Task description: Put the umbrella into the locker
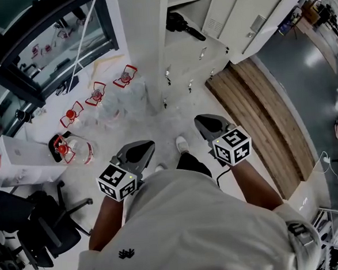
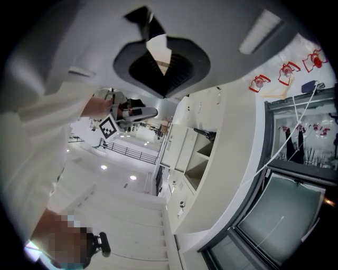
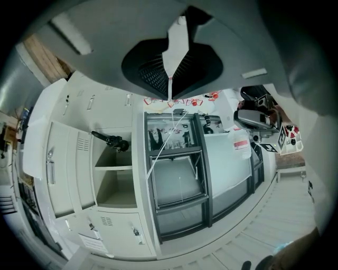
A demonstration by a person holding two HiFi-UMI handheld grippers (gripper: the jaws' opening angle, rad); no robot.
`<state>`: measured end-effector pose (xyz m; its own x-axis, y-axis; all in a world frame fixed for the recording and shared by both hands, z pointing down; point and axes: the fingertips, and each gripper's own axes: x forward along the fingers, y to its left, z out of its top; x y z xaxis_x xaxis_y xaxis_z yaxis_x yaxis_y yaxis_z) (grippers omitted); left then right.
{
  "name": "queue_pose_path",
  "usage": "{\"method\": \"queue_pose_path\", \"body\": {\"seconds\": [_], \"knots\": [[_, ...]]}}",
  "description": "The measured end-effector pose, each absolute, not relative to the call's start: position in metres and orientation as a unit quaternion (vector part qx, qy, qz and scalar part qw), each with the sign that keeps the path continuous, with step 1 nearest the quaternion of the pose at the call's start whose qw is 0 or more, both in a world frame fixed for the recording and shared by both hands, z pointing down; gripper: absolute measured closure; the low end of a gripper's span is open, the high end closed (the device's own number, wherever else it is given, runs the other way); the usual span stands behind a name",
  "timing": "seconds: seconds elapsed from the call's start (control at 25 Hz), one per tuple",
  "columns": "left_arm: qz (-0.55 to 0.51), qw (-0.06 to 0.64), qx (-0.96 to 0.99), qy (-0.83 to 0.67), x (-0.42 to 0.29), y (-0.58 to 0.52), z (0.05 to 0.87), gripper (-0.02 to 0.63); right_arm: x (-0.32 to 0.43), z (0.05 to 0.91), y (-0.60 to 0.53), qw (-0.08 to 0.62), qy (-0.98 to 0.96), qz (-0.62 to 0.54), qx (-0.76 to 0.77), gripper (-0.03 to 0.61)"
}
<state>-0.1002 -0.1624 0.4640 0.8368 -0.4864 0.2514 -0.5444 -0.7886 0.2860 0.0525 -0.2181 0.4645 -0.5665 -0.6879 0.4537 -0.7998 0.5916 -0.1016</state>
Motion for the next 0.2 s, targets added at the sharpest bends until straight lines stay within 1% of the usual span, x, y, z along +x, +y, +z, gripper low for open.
{"method": "queue_pose_path", "body": {"seconds": [0.2], "knots": [[0.084,0.178,0.940,-0.280,-0.095,-0.176,0.466,0.558,0.059,0.464,-0.236,0.190,-0.875,0.144,0.421,0.557]]}}
